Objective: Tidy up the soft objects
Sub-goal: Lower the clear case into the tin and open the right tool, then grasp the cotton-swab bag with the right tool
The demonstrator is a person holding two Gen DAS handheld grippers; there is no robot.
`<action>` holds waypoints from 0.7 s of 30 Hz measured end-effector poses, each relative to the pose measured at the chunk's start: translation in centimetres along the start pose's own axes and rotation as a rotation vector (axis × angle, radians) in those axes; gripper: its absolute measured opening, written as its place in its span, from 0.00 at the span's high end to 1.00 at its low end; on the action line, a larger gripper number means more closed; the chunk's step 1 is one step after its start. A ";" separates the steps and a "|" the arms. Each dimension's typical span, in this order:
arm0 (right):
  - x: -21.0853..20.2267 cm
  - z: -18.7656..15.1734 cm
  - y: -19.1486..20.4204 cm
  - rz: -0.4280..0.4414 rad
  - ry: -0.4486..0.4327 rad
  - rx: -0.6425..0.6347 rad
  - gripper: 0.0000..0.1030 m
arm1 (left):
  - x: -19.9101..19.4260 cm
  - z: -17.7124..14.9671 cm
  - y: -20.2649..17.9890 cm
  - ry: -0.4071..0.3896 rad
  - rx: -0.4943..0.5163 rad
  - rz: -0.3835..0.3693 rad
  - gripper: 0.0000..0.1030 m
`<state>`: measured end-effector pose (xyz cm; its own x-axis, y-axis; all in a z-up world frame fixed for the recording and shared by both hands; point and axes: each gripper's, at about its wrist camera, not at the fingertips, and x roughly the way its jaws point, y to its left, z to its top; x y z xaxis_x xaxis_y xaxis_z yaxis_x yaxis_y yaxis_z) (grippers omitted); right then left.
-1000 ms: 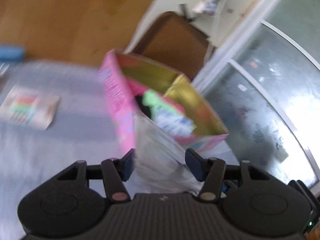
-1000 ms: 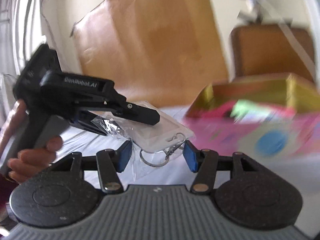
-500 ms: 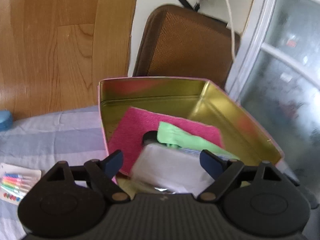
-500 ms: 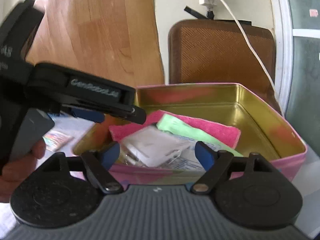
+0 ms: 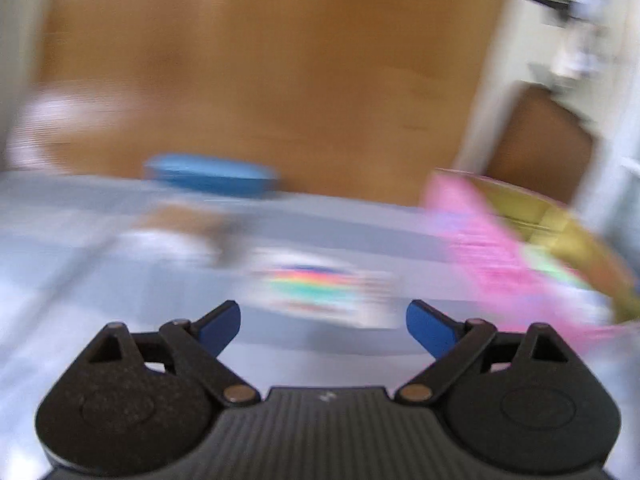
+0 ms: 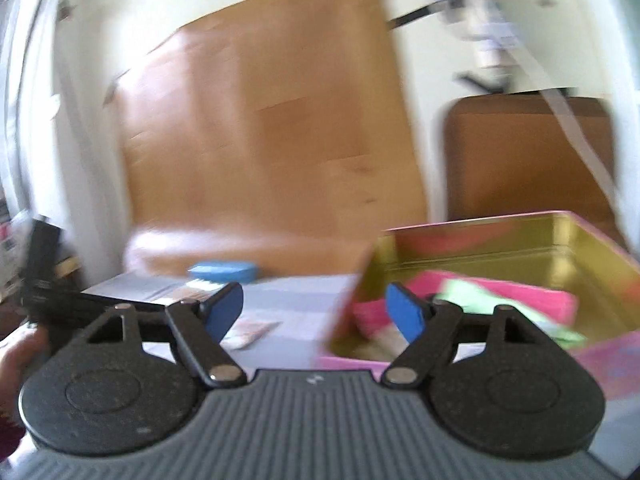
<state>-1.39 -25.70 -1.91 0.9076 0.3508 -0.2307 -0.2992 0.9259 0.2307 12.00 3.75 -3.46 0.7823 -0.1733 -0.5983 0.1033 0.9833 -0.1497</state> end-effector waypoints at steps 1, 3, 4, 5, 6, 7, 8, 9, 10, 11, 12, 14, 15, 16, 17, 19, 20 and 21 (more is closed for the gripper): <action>1.1 0.1 1.2 0.041 0.033 -0.004 0.25 | -0.1 -0.1 2.0 -0.016 -0.019 0.069 0.09; 3.6 0.0 3.4 0.103 0.101 -0.004 0.31 | -0.7 -0.5 5.6 -0.064 -0.053 0.188 0.09; 5.1 -0.2 4.5 0.125 0.135 -0.003 0.33 | -1.1 -0.7 7.0 -0.089 -0.060 0.236 0.09; 6.8 -0.4 5.8 0.142 0.171 -0.004 0.36 | -1.4 -1.2 8.1 -0.113 -0.064 0.280 0.09; 8.5 -0.7 7.1 0.157 0.203 -0.004 0.39 | -1.7 -1.5 9.3 -0.121 -0.106 0.293 0.11; 10.6 -0.8 8.3 0.176 0.237 0.001 0.40 | -2.3 -1.6 10.2 -0.143 -0.171 0.237 0.08; 12.5 -0.9 9.3 0.191 0.261 0.007 0.40 | -2.8 -1.7 10.8 -0.176 -0.203 0.206 0.07; 14.4 -1.0 10.3 0.201 0.282 0.015 0.40 | -3.0 -1.6 11.0 -0.194 -0.216 0.213 0.07; 16.3 -1.1 11.3 0.203 0.303 0.024 0.40 | -2.8 -1.5 11.1 -0.194 -0.220 0.213 0.07; 18.5 -1.2 12.2 0.201 0.323 0.033 0.40 | -2.7 -1.5 11.1 -0.188 -0.217 0.206 0.07; 20.3 -1.2 13.1 0.198 0.335 0.043 0.40 | -2.7 -1.5 11.0 -0.187 -0.205 0.206 0.07; 23.3 -1.3 14.5 0.175 0.349 0.076 0.39 | -2.8 -1.4 10.6 -0.201 -0.176 0.220 0.04; 24.4 -1.4 14.8 0.165 0.367 0.107 0.37 | -2.8 -1.4 10.4 -0.204 -0.168 0.222 0.03; 26.0 -1.4 14.9 0.149 0.389 0.152 0.36 | -2.6 -1.3 10.4 -0.205 -0.166 0.220 0.03; 27.0 -1.5 14.9 0.132 0.400 0.184 0.34 | -2.5 -1.3 10.4 -0.205 -0.172 0.218 0.03; 28.7 -1.6 15.0 0.100 0.416 0.220 0.31 | -2.9 -1.3 11.0 -0.210 -0.204 0.213 0.03; 29.5 -1.8 14.9 0.091 0.433 0.235 0.30 | -2.8 -1.3 11.5 -0.210 -0.226 0.208 0.03; 29.8 -2.0 14.8 0.093 0.429 0.248 0.30 | -2.9 -1.2 11.9 -0.209 -0.249 0.198 0.03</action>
<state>20.60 -1.30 -7.30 0.6622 0.5042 -0.5544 -0.2463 0.8451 0.4744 10.22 15.91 -4.50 0.8830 0.0588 -0.4656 -0.1948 0.9485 -0.2498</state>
